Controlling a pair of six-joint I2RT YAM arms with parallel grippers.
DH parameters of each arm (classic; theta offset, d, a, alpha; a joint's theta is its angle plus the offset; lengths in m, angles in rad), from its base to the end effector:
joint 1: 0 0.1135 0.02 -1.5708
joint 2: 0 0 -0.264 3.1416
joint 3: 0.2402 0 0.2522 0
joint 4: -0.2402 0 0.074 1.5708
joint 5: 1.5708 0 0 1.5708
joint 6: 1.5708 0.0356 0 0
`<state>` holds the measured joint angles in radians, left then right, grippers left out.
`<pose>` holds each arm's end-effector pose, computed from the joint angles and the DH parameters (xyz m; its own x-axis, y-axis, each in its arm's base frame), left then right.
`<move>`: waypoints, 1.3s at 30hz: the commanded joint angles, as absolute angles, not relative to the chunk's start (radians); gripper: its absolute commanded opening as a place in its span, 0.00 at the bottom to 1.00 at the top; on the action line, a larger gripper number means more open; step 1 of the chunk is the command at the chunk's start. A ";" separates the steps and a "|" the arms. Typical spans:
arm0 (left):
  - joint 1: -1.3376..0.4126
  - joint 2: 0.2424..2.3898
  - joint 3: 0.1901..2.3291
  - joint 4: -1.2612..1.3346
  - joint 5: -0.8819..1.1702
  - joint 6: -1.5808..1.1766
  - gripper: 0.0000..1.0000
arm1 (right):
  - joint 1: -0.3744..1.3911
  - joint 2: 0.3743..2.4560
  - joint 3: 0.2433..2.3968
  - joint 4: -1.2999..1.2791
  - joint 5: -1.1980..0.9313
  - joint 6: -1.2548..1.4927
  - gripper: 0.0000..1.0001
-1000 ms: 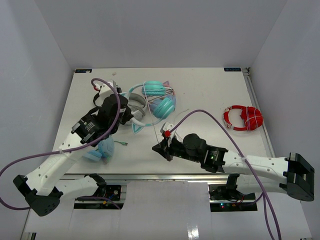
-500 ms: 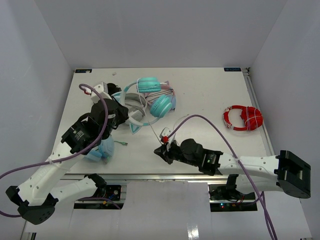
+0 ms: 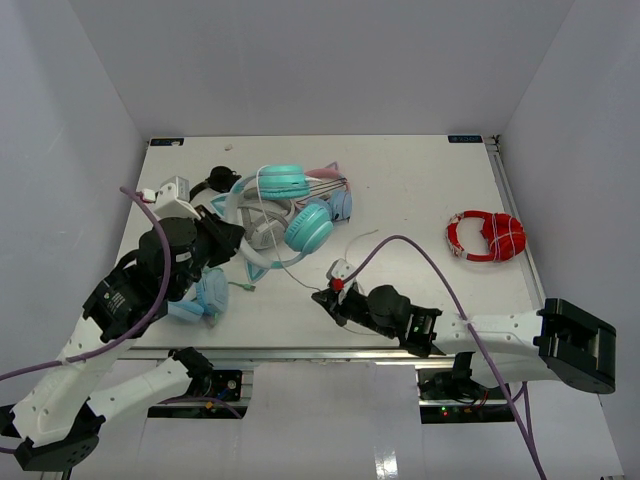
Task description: Wrap the headphones
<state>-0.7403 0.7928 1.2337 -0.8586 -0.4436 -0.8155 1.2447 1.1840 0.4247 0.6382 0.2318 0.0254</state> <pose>0.1046 -0.0748 0.4173 -0.4380 -0.4906 -0.7533 0.0011 0.8377 -0.5461 0.0870 0.2316 0.2198 -0.0603 -0.1010 -0.9931 -0.8476 0.5306 -0.0025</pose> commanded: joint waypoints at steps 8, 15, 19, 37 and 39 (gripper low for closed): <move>-0.734 0.764 1.347 -0.905 -0.395 -0.747 0.00 | 1.159 1.145 0.397 0.752 0.287 -0.047 0.08; -0.733 0.777 1.352 -0.916 -0.273 -0.663 0.00 | 1.083 1.140 0.404 0.760 0.271 -0.041 0.08; -0.735 0.785 1.354 -0.950 -0.298 -0.637 0.00 | 1.064 1.137 0.416 0.759 0.307 -0.035 0.08; -0.735 0.852 1.445 -0.914 -0.365 -0.730 0.00 | 1.063 1.350 0.314 1.101 -0.145 -0.008 0.23; -0.735 0.858 1.441 -0.904 -0.365 -0.734 0.00 | 1.067 1.376 0.309 1.131 -0.164 -0.004 0.24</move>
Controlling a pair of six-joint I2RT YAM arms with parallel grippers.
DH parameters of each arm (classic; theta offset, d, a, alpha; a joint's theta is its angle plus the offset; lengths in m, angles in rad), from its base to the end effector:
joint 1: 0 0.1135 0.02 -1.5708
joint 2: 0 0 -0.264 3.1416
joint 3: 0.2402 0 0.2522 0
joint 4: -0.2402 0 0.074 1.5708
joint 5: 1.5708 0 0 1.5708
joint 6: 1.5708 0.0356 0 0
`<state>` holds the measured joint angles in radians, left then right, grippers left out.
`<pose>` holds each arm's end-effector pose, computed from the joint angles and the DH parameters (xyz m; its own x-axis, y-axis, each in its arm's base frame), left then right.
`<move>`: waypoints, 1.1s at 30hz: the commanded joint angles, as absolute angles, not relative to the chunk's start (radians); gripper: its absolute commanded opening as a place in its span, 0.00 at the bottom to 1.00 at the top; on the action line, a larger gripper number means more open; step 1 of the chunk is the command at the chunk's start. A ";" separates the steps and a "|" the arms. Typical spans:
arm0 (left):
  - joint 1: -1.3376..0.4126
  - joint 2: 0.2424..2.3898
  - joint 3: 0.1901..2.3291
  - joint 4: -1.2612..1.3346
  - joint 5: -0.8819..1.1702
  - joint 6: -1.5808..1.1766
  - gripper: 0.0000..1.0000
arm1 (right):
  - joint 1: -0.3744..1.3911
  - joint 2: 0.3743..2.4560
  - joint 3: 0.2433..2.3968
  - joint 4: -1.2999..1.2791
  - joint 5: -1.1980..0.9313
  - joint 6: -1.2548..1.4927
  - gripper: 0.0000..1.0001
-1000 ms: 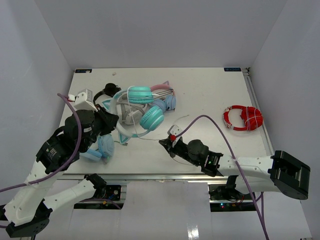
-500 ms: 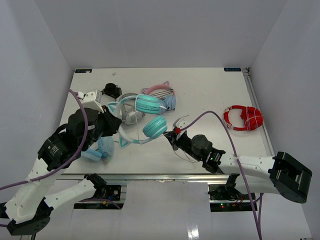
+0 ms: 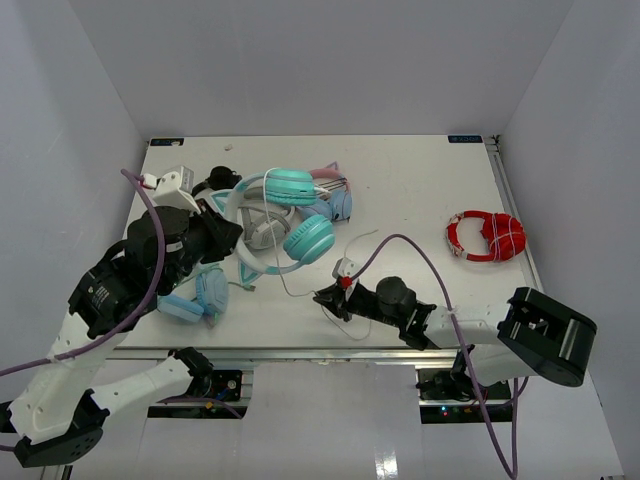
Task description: Wrap the headphones
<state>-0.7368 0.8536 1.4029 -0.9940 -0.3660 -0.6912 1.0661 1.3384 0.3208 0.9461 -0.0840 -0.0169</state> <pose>0.0981 -0.0718 0.4454 -0.4929 -0.3565 -0.7937 0.0960 0.8844 -0.4568 0.1174 0.2187 0.1857 -0.0191 -0.0694 -0.9974 -0.9131 0.4075 -0.0109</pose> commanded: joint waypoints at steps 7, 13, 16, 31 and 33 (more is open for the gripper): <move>-0.735 0.873 1.418 -0.868 -0.355 -0.748 0.00 | 1.088 1.503 0.302 1.266 -0.192 0.034 0.32; -0.735 0.868 1.401 -0.851 -0.360 -0.756 0.00 | 1.091 1.594 0.315 1.357 -0.230 0.053 0.38; -0.735 0.873 1.404 -0.852 -0.364 -0.756 0.00 | 1.096 1.635 0.337 1.376 -0.234 0.064 0.39; -0.735 0.854 1.395 -0.849 -0.367 -0.761 0.00 | 1.090 1.827 0.357 1.528 -0.169 0.094 0.11; -0.733 0.846 1.400 -0.854 -0.364 -0.761 0.00 | 1.085 1.829 0.347 1.538 -0.147 0.095 0.08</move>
<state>-0.7368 0.8841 1.3819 -0.9333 -0.3656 -0.7269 1.0893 1.8152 0.3447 1.2827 -0.2023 0.0897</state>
